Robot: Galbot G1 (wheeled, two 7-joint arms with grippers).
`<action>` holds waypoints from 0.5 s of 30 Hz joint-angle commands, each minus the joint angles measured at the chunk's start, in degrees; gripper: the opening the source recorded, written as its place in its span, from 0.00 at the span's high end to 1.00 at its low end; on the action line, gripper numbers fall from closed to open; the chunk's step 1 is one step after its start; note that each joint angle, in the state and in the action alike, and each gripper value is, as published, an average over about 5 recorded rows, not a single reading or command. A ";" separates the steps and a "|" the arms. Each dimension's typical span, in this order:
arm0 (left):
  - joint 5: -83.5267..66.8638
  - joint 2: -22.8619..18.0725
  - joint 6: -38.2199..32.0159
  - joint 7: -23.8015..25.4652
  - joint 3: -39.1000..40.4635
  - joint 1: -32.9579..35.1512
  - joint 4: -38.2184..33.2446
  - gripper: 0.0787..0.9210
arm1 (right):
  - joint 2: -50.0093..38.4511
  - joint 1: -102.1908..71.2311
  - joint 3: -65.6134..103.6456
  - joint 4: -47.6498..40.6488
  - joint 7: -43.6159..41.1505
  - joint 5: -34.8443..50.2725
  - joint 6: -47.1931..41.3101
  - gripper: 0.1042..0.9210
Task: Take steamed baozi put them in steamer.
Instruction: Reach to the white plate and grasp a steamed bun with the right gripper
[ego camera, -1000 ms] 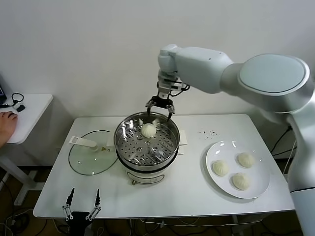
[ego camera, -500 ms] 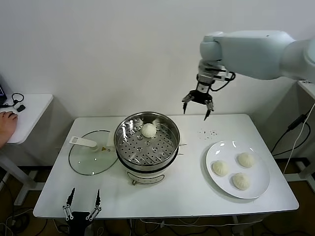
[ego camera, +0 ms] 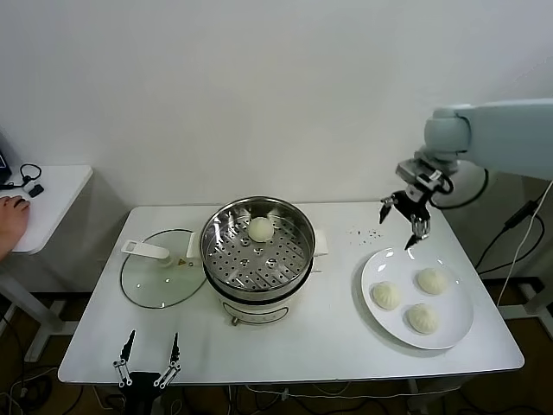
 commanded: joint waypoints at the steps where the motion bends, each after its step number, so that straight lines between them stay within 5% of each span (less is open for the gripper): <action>1: 0.08 -0.12 -0.05 0.00 -0.10 0.03 0.31 0.12 | -11.90 -4.53 -0.46 9.99 5.11 -2.67 -19.46 0.12; 15: 0.27 -0.39 -0.39 -0.11 -0.72 0.42 0.50 0.12 | -10.74 -21.18 14.62 2.33 8.72 -7.21 -20.58 0.12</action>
